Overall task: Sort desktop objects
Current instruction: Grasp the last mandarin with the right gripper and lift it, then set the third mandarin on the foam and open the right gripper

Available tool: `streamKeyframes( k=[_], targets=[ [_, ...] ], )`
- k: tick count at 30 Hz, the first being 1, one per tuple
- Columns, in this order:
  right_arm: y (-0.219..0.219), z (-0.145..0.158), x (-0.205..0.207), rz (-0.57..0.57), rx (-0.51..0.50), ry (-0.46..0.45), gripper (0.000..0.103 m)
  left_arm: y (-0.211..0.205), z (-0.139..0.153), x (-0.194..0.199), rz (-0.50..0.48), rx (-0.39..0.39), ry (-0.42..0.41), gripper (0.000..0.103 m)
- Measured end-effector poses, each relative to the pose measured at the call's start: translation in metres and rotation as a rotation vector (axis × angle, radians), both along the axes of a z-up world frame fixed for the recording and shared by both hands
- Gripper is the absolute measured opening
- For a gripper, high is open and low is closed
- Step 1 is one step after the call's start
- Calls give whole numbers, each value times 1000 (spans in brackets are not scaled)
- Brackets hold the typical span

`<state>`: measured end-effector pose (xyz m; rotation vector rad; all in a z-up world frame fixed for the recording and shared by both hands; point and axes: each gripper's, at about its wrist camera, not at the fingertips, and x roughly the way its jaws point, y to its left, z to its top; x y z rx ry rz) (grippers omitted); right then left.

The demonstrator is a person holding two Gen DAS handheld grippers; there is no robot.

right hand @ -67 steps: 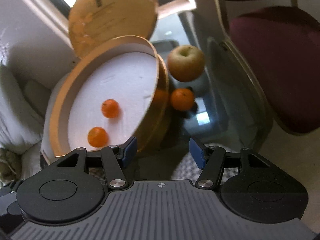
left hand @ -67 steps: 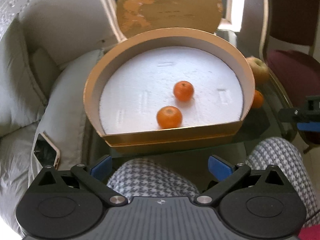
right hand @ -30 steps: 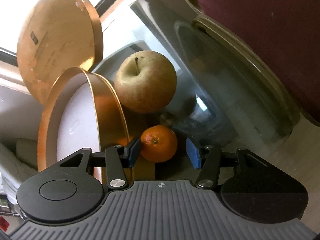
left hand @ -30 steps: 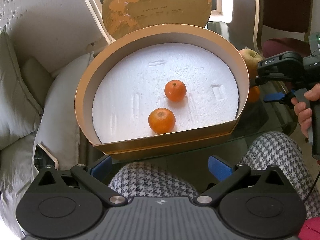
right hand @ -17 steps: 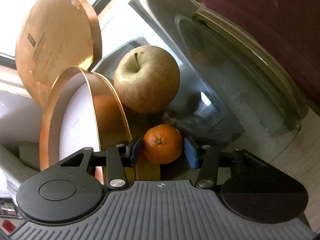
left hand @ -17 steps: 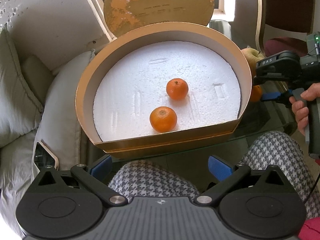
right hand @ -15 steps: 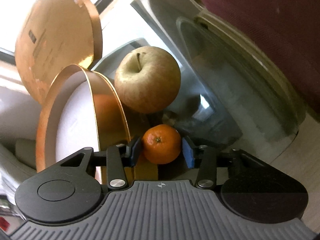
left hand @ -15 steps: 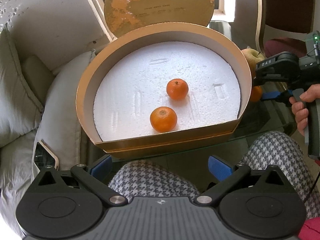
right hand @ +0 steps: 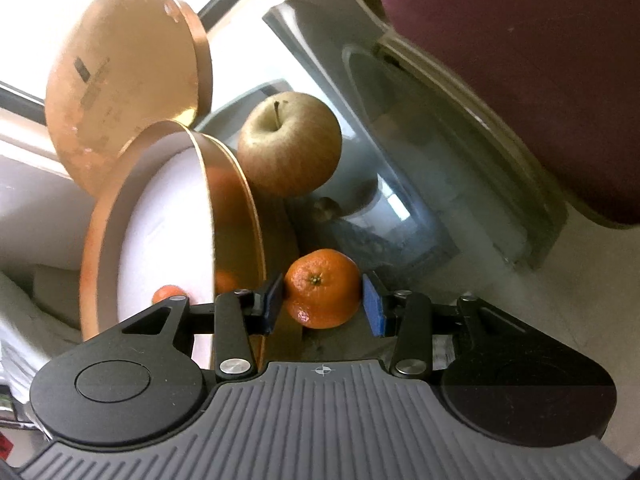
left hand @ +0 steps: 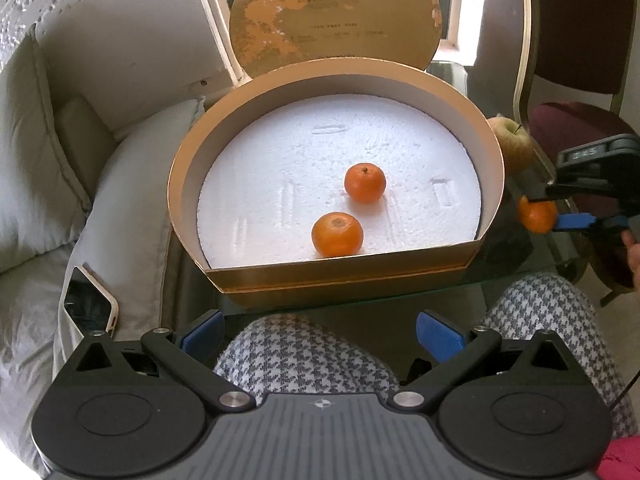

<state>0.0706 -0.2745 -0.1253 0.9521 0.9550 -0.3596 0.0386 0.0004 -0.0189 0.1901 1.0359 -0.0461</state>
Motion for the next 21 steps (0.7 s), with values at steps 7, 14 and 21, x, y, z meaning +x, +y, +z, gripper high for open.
streamKeyframes(
  k=[7,14,21],
  targets=[
    [28,60,-1,70,-79,-127,44,21,5,-1,53,-39,-36,103],
    [97,64,49,302,-156,-94,44,51,5,-2,139,-57,-40,103],
    [141,26,84,445,-234,67,44,66,-2,-1,178,-84,-13,103]
  ],
)
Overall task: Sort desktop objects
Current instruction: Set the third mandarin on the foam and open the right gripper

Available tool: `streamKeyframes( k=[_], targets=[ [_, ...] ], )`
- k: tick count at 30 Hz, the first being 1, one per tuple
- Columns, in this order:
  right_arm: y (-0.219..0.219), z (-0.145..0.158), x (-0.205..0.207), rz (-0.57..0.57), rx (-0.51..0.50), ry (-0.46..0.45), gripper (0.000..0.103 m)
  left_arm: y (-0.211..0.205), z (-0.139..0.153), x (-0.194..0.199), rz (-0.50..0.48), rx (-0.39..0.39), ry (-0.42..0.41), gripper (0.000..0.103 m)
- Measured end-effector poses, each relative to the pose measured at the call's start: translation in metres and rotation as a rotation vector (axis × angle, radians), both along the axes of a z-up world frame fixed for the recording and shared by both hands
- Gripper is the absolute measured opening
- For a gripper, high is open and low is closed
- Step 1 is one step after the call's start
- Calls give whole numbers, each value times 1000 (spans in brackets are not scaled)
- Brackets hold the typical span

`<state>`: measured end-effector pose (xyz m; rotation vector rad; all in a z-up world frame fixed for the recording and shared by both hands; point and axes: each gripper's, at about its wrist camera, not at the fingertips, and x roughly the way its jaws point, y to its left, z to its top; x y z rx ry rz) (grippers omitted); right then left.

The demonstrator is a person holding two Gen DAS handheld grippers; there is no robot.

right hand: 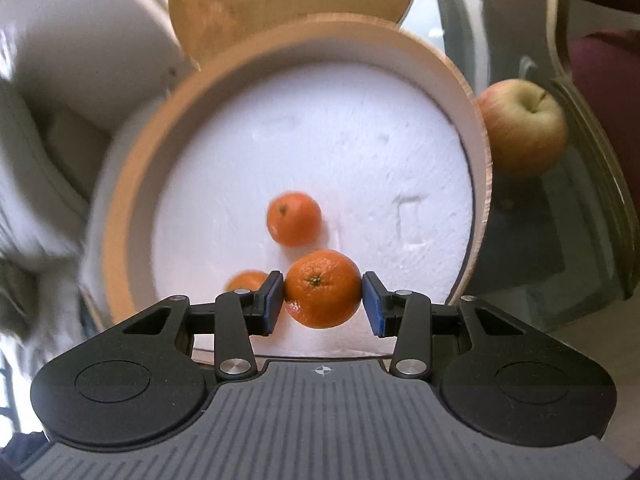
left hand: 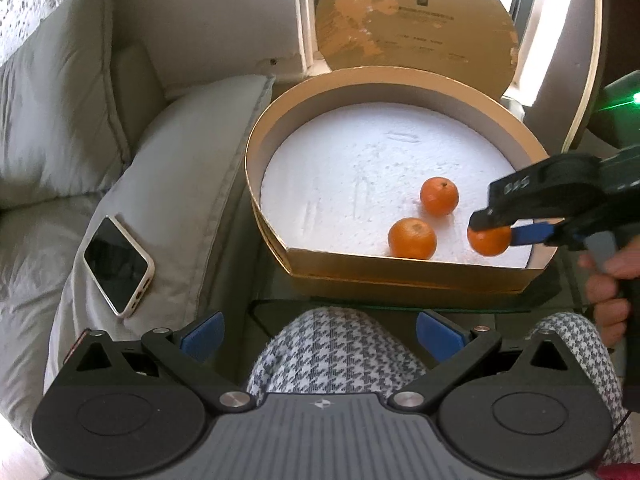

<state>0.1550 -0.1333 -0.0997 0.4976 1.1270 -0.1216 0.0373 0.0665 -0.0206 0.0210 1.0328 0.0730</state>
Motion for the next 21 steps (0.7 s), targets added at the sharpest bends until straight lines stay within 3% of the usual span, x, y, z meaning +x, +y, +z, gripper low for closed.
streamKeyframes(
  k=[21],
  targets=[
    [32,-18,18,141,-232,103,44,1,-5,1,-9,-6,20,103]
  ],
)
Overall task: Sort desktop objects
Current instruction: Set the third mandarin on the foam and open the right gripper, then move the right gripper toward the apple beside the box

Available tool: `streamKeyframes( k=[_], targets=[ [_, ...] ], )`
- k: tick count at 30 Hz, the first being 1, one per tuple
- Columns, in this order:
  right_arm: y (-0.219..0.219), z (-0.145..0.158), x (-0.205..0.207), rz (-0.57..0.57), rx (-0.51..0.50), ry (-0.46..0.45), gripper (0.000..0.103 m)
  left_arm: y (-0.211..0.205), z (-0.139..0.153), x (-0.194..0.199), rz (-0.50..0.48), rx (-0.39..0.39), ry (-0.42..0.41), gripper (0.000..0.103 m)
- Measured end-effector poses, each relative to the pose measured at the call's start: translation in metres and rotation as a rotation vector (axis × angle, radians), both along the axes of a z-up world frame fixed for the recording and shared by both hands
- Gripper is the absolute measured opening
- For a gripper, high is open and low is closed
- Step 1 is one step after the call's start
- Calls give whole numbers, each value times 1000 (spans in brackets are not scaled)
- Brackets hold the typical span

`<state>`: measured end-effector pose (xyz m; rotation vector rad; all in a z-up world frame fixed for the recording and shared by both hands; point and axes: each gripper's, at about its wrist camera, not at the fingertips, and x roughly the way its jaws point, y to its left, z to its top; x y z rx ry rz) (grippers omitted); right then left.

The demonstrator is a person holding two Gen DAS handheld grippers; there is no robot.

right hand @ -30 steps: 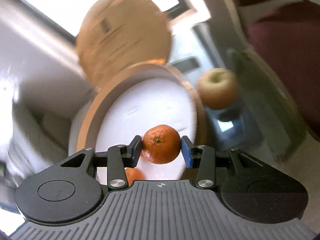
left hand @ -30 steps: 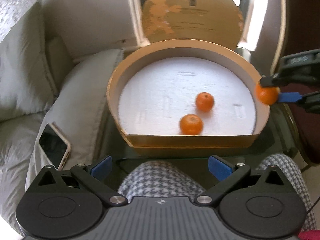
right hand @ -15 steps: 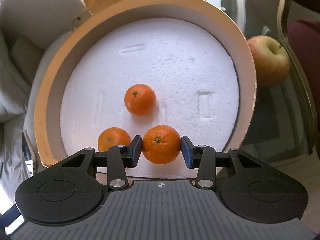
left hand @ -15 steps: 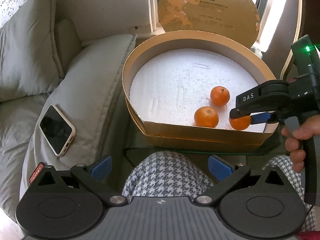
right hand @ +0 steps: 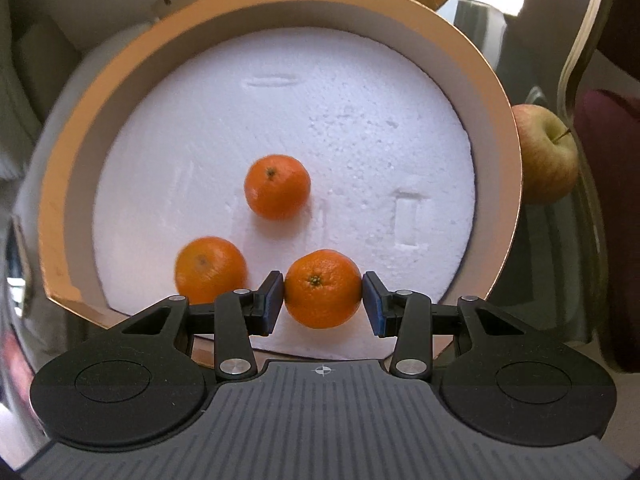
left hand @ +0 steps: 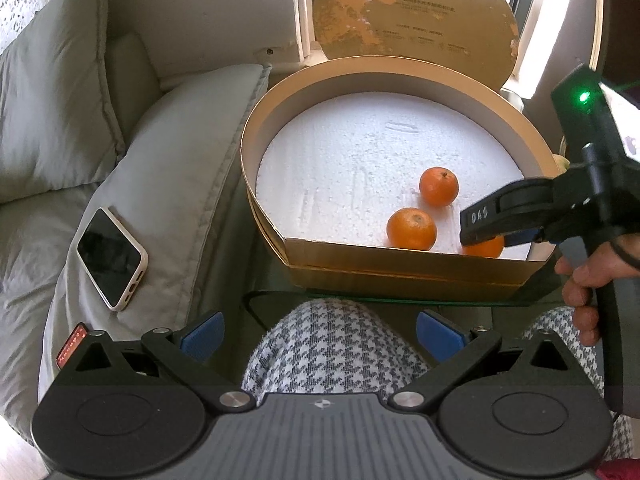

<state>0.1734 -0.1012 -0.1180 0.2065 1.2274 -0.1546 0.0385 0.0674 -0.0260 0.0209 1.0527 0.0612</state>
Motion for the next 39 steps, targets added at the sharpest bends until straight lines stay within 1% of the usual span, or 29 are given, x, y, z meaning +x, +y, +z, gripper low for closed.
streamKeyframes(
  k=[6,8,9,11,14,15,17,20,21,22,24,26,29,31,39],
  targets=[
    [0,-1,0,13,-12,4,45,0,1,0,2,4,-2,103],
    [-1,-1,0,14,-16,8,52,-1,2,0,3,5,-2,103],
    [0,0,-1,17,-23,6,58,-1,2,0,3,7,-2,103],
    [-2,1,-2,20,-26,3,60,-2,3,-1,3,12,-6,103],
    [-11,9,-8,-5,-9,-17,62,-4,6,-3,0,20,-11,103],
    [-14,13,-11,-13,-3,-26,67,-5,6,-3,-2,23,-12,103],
    [-22,23,-19,-19,22,-55,70,-7,7,-4,-7,29,-15,103],
    [-35,39,-34,-29,86,-106,71,-13,10,-6,-20,39,-19,103],
    [-41,44,-40,-37,120,-123,73,-15,10,-6,-26,42,-21,103],
    [-47,49,-45,-52,159,-135,79,-16,11,-7,-31,46,-22,103],
    [-60,55,-56,-96,231,-155,80,-20,12,-8,-39,55,-25,103],
    [-74,63,-70,-138,272,-188,79,-23,13,-10,-43,64,-26,103],
    [-88,70,-90,-194,290,-226,79,-28,15,-11,-47,79,-27,103],
    [-99,69,-104,-237,313,-239,79,-32,15,-11,-57,89,-25,103],
    [-126,57,-142,-318,341,-236,79,-61,16,-14,-160,126,-23,103]
  ],
)
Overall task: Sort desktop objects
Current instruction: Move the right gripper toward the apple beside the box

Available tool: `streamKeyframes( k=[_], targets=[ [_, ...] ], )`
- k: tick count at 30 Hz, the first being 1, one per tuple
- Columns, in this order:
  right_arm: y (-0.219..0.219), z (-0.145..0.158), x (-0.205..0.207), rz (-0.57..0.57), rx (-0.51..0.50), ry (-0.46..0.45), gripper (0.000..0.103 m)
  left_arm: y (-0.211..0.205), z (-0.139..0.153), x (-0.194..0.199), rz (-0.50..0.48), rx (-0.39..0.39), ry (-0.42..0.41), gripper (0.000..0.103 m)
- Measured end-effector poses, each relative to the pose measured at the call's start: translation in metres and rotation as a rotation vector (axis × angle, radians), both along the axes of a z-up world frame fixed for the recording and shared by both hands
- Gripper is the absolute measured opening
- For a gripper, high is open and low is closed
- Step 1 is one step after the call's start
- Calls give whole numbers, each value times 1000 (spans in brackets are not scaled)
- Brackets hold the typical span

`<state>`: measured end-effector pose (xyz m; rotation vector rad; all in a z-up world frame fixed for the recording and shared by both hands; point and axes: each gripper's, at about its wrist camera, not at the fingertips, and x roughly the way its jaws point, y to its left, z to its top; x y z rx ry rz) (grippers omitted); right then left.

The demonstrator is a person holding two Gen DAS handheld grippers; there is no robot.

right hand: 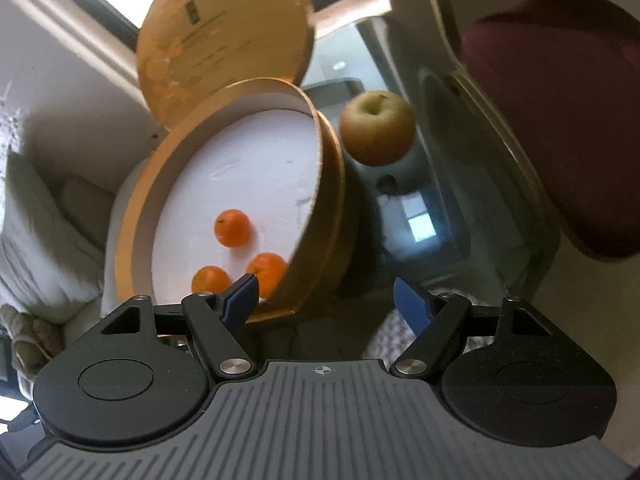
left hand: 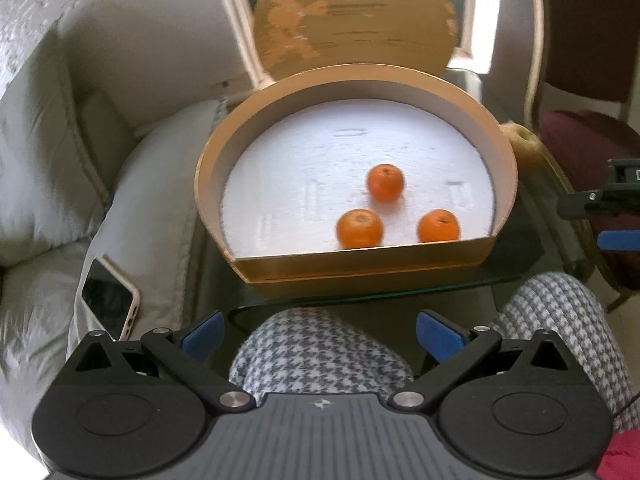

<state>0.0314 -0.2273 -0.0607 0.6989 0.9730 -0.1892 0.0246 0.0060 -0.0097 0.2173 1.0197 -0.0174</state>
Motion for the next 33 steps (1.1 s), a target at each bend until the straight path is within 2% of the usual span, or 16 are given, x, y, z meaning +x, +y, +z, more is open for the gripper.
streamKeyframes(
  k=[8,20,27,33],
  targets=[
    [-2,2,-13,28,-86,-22,83,-16,4,0,-32,50,1,103],
    [-12,-9,-24,18,-43,3,85,-33,-4,3,-35,66,49,103],
    [-17,-13,-26,16,-29,5,86,-47,1,8,-57,47,15,103],
    [-24,-22,-18,-9,11,30,86,-45,-2,15,-57,29,21,103]
  ],
)
